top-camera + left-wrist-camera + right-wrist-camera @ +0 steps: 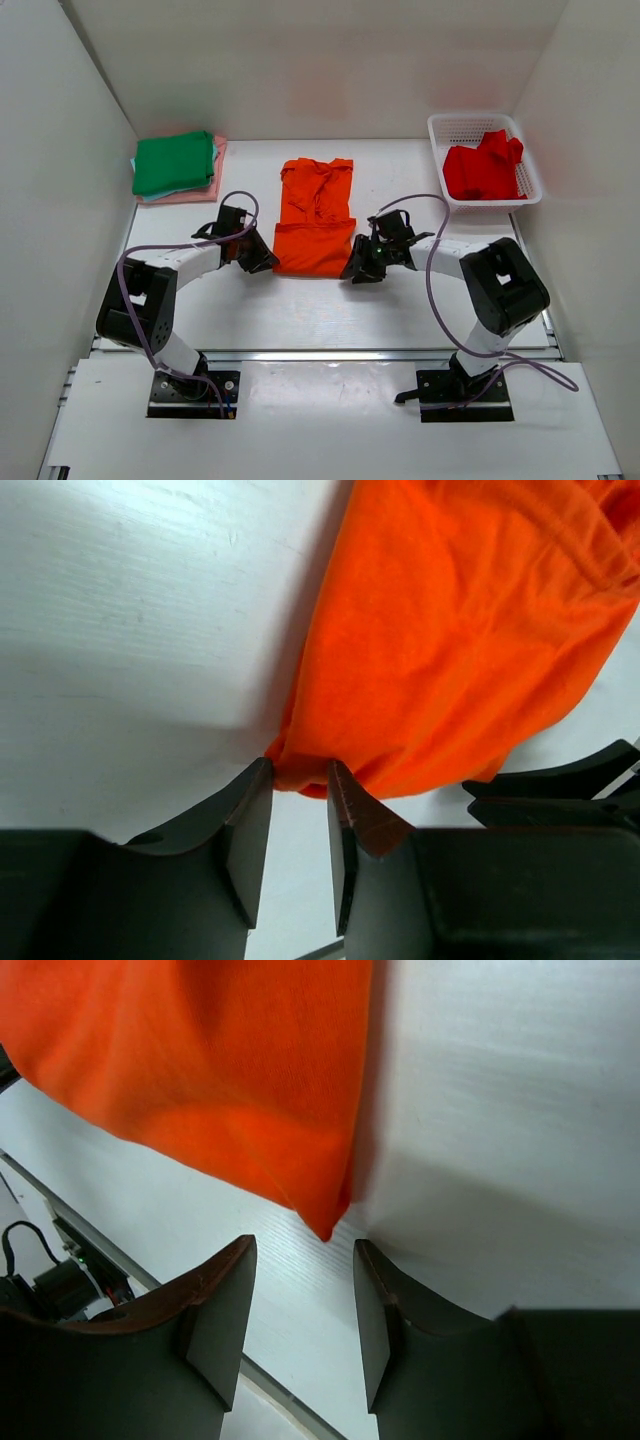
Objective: Fold and stack the t-shirts
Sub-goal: Fold the folded rectangular tshirt in 1/3 of the way
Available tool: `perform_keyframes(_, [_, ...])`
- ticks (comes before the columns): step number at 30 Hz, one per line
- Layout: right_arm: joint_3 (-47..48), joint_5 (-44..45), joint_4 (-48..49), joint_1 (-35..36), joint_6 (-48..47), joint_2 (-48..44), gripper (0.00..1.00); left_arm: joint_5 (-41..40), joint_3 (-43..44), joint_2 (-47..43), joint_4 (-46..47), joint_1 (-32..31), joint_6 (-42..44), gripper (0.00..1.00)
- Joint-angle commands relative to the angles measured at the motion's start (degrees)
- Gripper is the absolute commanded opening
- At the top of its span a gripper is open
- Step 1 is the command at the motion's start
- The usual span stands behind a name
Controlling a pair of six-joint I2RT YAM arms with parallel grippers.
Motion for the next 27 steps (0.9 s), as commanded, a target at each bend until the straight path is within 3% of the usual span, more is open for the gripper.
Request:
perform_keyframes(1, [0.0, 0.5, 5.0, -0.6, 1.5, 2.1, 0.41, -2.7, 0.8, -1.2, 2.9, -0.3, -1.7, 0.38])
perform_keyframes(2, [0.6, 0.2, 5.2, -0.5, 1.7, 2.9, 0.41, -2.7, 1.1, -0.2, 3.0, -0.3, -1.3, 0.35])
perform_keyframes(3, [1.2, -0.3, 5.9, -0.8, 1.7, 3.5, 0.34, -2.6, 0.9, 0.2, 2.6, -0.4, -1.5, 0.3])
perform_keyframes(4, [1.4, -0.7, 6.1, -0.9, 1.5, 4.3, 0.28, -2.4, 0.6, 0.4, 2.6, -0.5, -1.7, 0.2])
perform_keyframes(5, [1.9, -1.2, 5.7, -1.2, 1.2, 5.0, 0.15, -1.7, 0.3, 0.1, 3.3, -0.5, -1.8, 0.06])
perform_keyframes(6, [2.2, -1.6, 5.6, -1.7, 0.9, 5.5, 0.02, -1.9, 0.1, 0.5, 3.3, -0.3, -2.1, 0.0])
perform_keyframes(18, [3.9, -0.3, -3.4, -6.1, -8.9, 2.8, 0.0, -0.2, 1.0, 0.1, -2.1, 4.4, 5.5, 0.0])
perform_keyframes(20, [3.9, 0.0, -3.7, -5.7, -9.7, 2.4, 0.0, 1.8, 0.1, -0.5, -1.7, 4.2, 5.5, 0.1])
perform_keyframes(21, [3.7, -0.5, -4.1, -5.8, -10.0, 2.3, 0.0, 3.6, -1.1, -1.2, -1.1, 4.4, 5.6, 0.23])
perform_keyframes(23, [4.3, -0.1, -3.9, -5.4, -9.8, 2.3, 0.0, 5.5, -2.6, -2.7, -0.1, 3.3, 5.3, 0.35])
perform_keyframes(27, [4.0, -0.6, -3.4, -4.7, -9.4, 2.6, 0.0, 5.1, -6.6, -4.8, 3.0, 1.4, 2.5, 0.41])
